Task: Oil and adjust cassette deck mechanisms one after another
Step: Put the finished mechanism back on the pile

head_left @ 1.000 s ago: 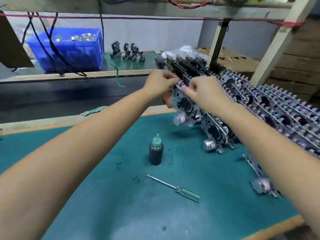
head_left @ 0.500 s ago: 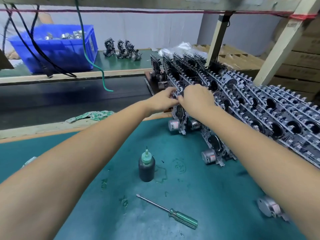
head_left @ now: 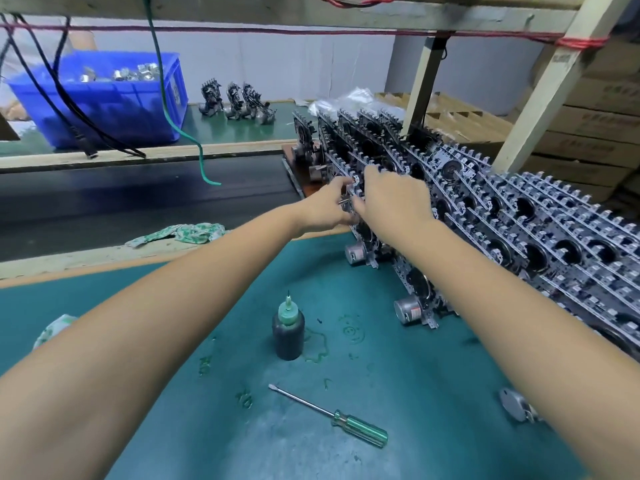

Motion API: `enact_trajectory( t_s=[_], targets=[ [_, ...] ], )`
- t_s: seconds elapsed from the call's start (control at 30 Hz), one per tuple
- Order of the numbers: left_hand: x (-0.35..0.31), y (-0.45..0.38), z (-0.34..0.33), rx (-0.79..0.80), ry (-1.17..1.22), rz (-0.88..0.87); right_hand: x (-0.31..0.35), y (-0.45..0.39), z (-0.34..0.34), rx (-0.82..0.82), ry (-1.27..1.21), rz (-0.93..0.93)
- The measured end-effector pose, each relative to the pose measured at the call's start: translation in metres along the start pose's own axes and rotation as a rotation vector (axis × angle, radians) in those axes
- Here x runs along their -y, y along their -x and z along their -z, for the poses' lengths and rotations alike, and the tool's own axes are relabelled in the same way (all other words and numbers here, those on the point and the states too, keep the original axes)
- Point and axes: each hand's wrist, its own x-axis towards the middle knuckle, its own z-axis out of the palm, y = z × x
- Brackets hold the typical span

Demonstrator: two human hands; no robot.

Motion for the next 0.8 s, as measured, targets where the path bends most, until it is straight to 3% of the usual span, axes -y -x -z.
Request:
enact_trajectory(
  t_s=[0.17,0.3,0.5,0.7,0.8],
  targets=[
    [-0.010,0.079,0.014,-0.319,-0.248,-0.183,0.038,0.039,0.055,-0.055,-0.225,0.137],
    [0.014,0.189,0.024,-0.340,-0.259,-0.228,0.088,0.092,0.089,0.086,-0.400,0.356],
    [0.088,0.311,0.057,-0.459,-0.351,0.106,0.188,0.123,0.095,0.107,-0.431,0.702],
    [0.147,0.376,0.108,-0.680,-0.502,0.413,0.316,0.093,0.072,0.072,-0.440,0.796],
    [0.169,0.380,0.137,-0.893,-0.600,0.518,0.372,0.065,0.067,-0.030,-0.425,0.825]
  ],
)
